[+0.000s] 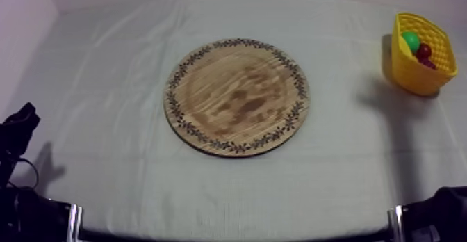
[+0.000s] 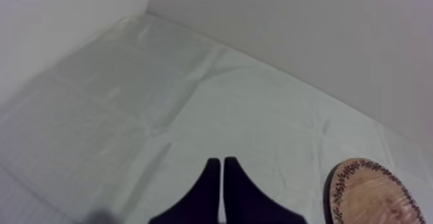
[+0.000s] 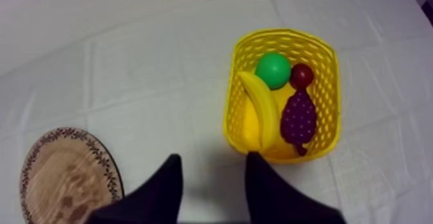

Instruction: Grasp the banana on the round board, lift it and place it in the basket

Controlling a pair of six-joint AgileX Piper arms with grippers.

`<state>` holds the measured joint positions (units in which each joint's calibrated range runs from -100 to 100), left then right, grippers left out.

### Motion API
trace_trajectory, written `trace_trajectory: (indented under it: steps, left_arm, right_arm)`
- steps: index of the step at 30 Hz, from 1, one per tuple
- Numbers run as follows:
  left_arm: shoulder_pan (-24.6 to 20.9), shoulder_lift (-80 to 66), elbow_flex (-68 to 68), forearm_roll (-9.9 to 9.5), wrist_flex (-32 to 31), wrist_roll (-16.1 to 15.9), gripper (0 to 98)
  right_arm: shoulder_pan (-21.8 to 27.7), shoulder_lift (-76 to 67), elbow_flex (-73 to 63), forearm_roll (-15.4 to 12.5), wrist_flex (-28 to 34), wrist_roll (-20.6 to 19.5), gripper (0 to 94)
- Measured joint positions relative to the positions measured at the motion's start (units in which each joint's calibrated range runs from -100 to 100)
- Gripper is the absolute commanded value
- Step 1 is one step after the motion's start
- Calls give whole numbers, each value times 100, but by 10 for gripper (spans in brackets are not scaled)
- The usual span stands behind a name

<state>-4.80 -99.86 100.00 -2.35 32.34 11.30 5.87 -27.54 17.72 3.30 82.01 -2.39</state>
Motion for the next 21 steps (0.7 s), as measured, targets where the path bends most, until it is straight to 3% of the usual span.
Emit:
trace_trajectory:
  steps: [7, 21]
  left_arm:
    - [0, 0, 0, 0, 0, 0, 1]
    - [0, 0, 0, 0, 0, 0, 1]
  right_arm:
    - [-349, -1232, 971, 128, -252, -60, 52]
    - [-708, -3432, 3746, 299, -1693, -153, 3]
